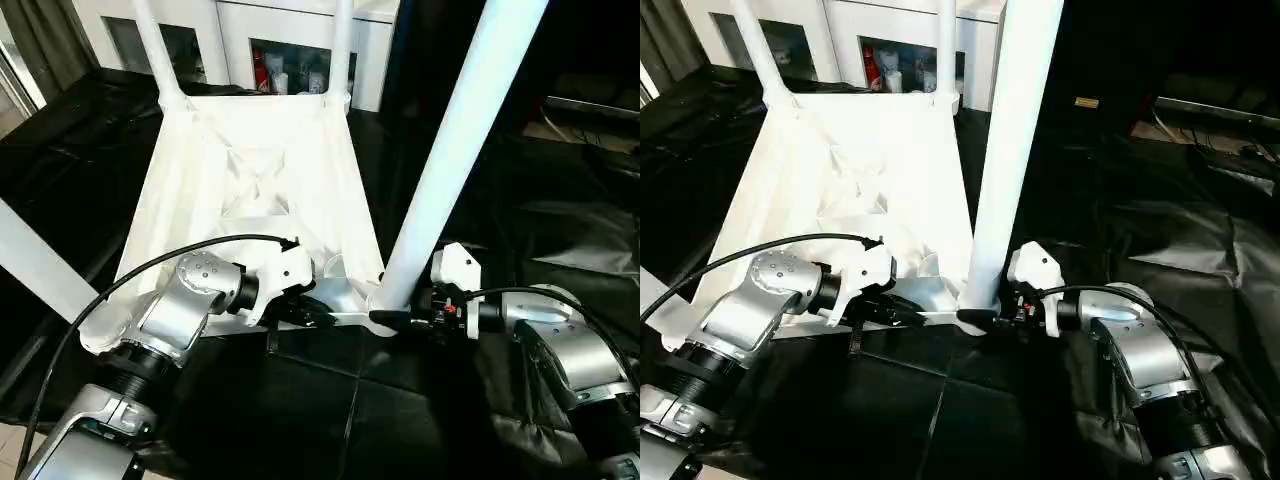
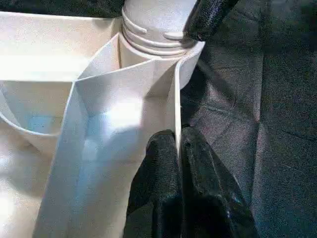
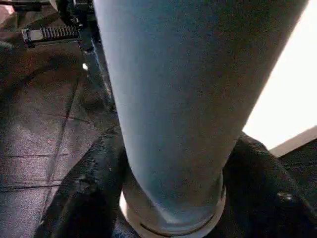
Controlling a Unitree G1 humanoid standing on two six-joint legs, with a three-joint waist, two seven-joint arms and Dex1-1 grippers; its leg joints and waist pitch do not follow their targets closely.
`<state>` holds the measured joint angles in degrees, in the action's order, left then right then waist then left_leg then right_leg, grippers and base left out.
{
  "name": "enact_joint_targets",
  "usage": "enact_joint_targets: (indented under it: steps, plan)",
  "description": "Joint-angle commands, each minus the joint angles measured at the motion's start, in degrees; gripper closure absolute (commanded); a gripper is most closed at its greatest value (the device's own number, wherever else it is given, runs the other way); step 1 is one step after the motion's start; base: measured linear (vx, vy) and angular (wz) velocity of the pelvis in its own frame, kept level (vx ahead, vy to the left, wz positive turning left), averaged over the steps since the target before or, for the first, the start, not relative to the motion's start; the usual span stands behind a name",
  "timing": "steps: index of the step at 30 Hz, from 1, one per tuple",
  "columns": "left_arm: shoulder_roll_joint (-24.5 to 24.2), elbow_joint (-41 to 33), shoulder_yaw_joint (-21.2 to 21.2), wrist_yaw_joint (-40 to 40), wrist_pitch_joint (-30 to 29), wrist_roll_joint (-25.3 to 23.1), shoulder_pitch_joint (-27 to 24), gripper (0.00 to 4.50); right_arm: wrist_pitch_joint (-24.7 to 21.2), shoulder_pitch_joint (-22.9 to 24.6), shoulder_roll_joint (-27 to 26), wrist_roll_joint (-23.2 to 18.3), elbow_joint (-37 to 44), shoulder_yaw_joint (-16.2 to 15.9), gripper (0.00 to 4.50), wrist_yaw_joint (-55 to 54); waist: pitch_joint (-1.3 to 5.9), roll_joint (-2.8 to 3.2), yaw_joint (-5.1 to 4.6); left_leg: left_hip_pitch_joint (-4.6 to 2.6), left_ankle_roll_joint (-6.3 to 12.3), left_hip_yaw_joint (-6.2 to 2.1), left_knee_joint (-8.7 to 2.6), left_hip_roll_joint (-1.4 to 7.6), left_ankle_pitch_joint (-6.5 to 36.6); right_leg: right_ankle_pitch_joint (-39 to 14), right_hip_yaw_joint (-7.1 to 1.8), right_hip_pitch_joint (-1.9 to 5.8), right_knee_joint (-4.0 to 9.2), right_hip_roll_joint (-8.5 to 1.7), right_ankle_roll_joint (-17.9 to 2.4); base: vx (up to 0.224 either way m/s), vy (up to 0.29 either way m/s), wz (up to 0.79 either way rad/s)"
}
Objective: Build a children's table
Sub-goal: Rotate leg to tighten
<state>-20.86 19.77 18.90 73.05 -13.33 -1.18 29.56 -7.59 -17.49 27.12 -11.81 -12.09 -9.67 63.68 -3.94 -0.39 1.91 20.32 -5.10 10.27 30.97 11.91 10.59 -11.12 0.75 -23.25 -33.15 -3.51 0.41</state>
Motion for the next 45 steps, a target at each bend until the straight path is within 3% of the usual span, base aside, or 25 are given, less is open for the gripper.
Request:
enact_joint_targets:
  steps: [1, 5, 7, 11, 13, 14, 17, 20, 22, 23, 26, 29, 32, 34, 36, 39, 40, 43, 45]
  plan:
    - [1.04, 2.53, 2.21, 0.10, -1.14, 0.80, -2.32, 4.50, -1.28, 1.86, -0.63, -1.08, 0.57, -0.68, 1.99, 0.20, 2.48, -0.53, 0.08, 0.03, 7.29, 0.45, -2.08, 0.83, 4.86, 1.17, -1.44, 3.07, 2.40, -2.64, -16.11, 0.000, 0.000, 0.00]
    - [2.21, 3.88, 2.02, -3.05, -0.57, -0.45, -2.05, 4.50, -1.33, 3.51, -2.29, -1.70, 0.75, 0.12, 2.21, -2.00, 2.36, -0.60, 0.11, -0.05, 6.91, 0.46, -2.17, 0.91, 6.27, -0.74, -1.43, 2.97, 2.66, -2.75, -15.91, 0.000, 0.000, 0.00]
    - [4.12, 5.45, 1.65, -7.13, -0.80, -1.59, -1.56, 4.50, -1.02, 4.77, -4.45, -1.78, 0.08, 0.97, 2.32, -5.16, 2.08, -0.54, 0.08, -0.17, 5.79, 0.49, -2.43, 1.00, 8.70, -5.16, -1.50, 2.70, 3.27, -2.83, -15.24, 0.000, 0.000, 0.00]
    - [8.56, 9.40, 0.88, -16.47, -2.02, -3.94, 0.25, 4.50, -2.36, 5.33, -9.27, 0.91, -3.43, 1.90, 2.42, -15.26, 1.74, -0.70, -0.06, -0.22, 3.12, 0.13, -2.97, 0.91, 13.27, -16.62, -1.42, 2.42, 4.28, -3.05, -12.20, 0.000, 0.000, 0.00]
    - [12.45, 13.00, -0.08, -24.04, -3.11, -5.23, 2.33, 4.50, -4.70, 4.96, -13.48, 3.81, -5.90, 2.36, 2.45, -25.18, 1.57, -0.58, -0.28, -0.34, 1.53, -0.08, -3.21, 0.82, 16.24, -22.72, -1.48, 1.93, 4.86, -3.02, -9.81, 0.000, 0.000, 0.00]
    - [12.45, 13.00, -0.08, -24.04, -3.11, -5.23, 2.33, 4.50, -4.70, 4.96, -13.48, 3.81, -5.90, 2.36, 2.45, -25.18, 1.54, -0.76, -0.39, -0.18, 0.91, -0.23, -3.38, 0.55, 17.08, -25.24, -1.44, 1.92, 5.07, -2.94, -8.20, 0.000, 0.000, 0.00]
    - [18.36, 16.54, -0.77, -31.34, -4.45, -6.37, 5.04, 4.50, -9.19, 3.82, -22.29, 5.52, -6.98, 4.93, 2.46, -40.54, 1.41, -0.50, -0.55, -0.51, 0.18, -0.57, -3.54, 0.39, 19.84, -31.94, -1.49, 1.09, 5.93, -3.12, -5.19, 0.000, 0.000, 0.00]
    - [20.05, 16.81, -0.25, -31.72, -4.30, -6.76, 5.50, 4.50, -9.06, 2.93, -24.80, 6.55, -7.37, 4.41, 2.46, -43.32, 1.48, -0.54, -0.61, -0.54, 0.06, -0.94, -3.72, 0.33, 22.08, -34.84, -1.31, 0.88, 6.44, -3.14, -2.99, 0.000, 0.000, 0.00]
    - [20.23, 16.62, 0.20, -30.96, -4.18, -6.86, 5.48, 4.50, -8.05, 2.53, -24.95, 7.21, -7.68, 3.62, 2.46, -42.90, 1.49, -0.47, -0.63, -0.59, 0.30, -0.96, -3.75, 0.35, 22.85, -34.92, -1.34, 0.68, 6.59, -3.14, -2.63, 0.000, 0.000, 0.00]
    - [20.09, 16.25, 0.71, -29.81, -4.08, -6.85, 5.37, 4.50, -6.94, 2.15, -24.78, 7.84, -8.05, 3.09, 2.46, -42.57, 1.57, -0.46, -0.61, -0.52, 0.46, -1.01, -3.79, 0.35, 23.17, -34.66, -1.34, 0.71, 6.57, -3.17, -2.47, 0.000, 0.000, 0.00]
    - [17.82, 15.66, 1.59, -26.06, -3.18, -6.88, 4.69, 4.50, -7.23, 1.75, -22.89, 6.01, -7.52, 3.89, 1.76, -38.87, 1.79, -0.62, -0.54, -0.19, 1.15, -0.96, -3.87, 0.42, 22.42, -32.05, -1.39, 0.90, 6.31, -3.16, -2.94, 0.000, 0.000, 0.00]
    - [15.39, 14.33, 2.36, -21.28, -3.04, -6.31, 3.96, 4.50, -6.89, 1.78, -19.72, 5.70, -5.82, 2.81, 1.57, -32.92, 1.94, -0.57, -0.48, 0.18, 1.67, -0.80, -3.85, 0.65, 20.39, -27.29, -1.47, 1.24, 5.85, -3.16, -4.49, 0.000, 0.000, 0.00]
    - [13.77, 13.30, 2.66, -18.52, -2.91, -5.96, 3.53, 4.50, -6.35, 2.07, -16.85, 5.56, -4.50, 1.39, 1.57, -27.70, 2.20, -0.69, -0.34, 0.39, 2.25, -0.54, -3.56, 0.72, 17.72, -22.28, -1.59, 1.73, 5.28, -3.13, -6.51, 0.000, 0.000, 0.00]
    - [9.97, 11.04, 3.42, -12.05, -2.58, -5.02, 2.68, 4.50, -4.77, 2.53, -11.19, 3.77, -2.34, 0.44, 1.57, -17.48, 2.28, -0.73, -0.22, 0.33, 2.89, -0.41, -3.38, 0.87, 16.85, -20.15, -1.59, 1.99, 5.10, -3.07, -7.67, 0.000, 0.000, 0.00]
    - [8.27, 10.46, 3.80, -9.14, -2.15, -4.57, 2.39, 4.50, -4.63, 2.32, -9.34, 2.35, -1.66, 0.96, 1.57, -14.08, 2.45, -0.62, -0.17, 0.22, 3.51, -0.14, -3.19, 0.89, 15.75, -18.05, -1.71, 1.88, 4.93, -3.08, -9.03, 0.000, 0.000, 0.00]
    - [5.56, 9.47, 4.11, -4.24, -0.03, -3.60, 1.72, 4.50, -4.74, 2.13, -5.87, -0.08, -0.09, 1.25, 1.57, -6.98, 2.90, -0.44, 0.09, 0.12, 4.31, 0.03, -2.84, 0.96, 11.34, -10.43, -1.54, 2.36, 4.11, -2.93, -11.70, 0.000, 0.000, 0.00]
    - [4.65, 8.98, 4.21, -2.44, 0.31, -3.06, 1.45, 4.50, -4.63, 2.07, -4.89, -0.62, 0.01, 1.41, 1.57, -5.14, 3.03, -0.52, 0.02, 0.47, 4.80, -0.04, -2.69, 0.87, 9.21, -6.43, -1.40, 2.86, 3.51, -2.81, -12.71, 0.000, 0.000, 0.00]
    - [2.94, 7.74, 4.38, 0.62, 0.06, -1.98, 0.94, 4.50, -4.59, 1.66, -3.50, -1.19, -0.40, 1.85, 1.57, -2.66, 3.36, -0.26, 0.12, 0.08, 6.31, 0.20, -2.27, 0.94, 5.99, 1.89, -1.34, 2.90, 2.67, -2.70, -15.57, 0.000, 0.000, 0.00]
    - [1.70, 6.89, 4.27, 2.05, -0.49, -1.32, 0.66, 4.50, -4.20, 1.28, -2.19, -1.52, -1.13, 1.83, 1.57, -0.57, 3.36, -0.33, 0.20, 0.06, 6.61, 0.18, -2.22, 0.92, 5.85, 2.80, -1.25, 3.11, 2.50, -2.77, -16.25, 0.000, 0.000, 0.00]
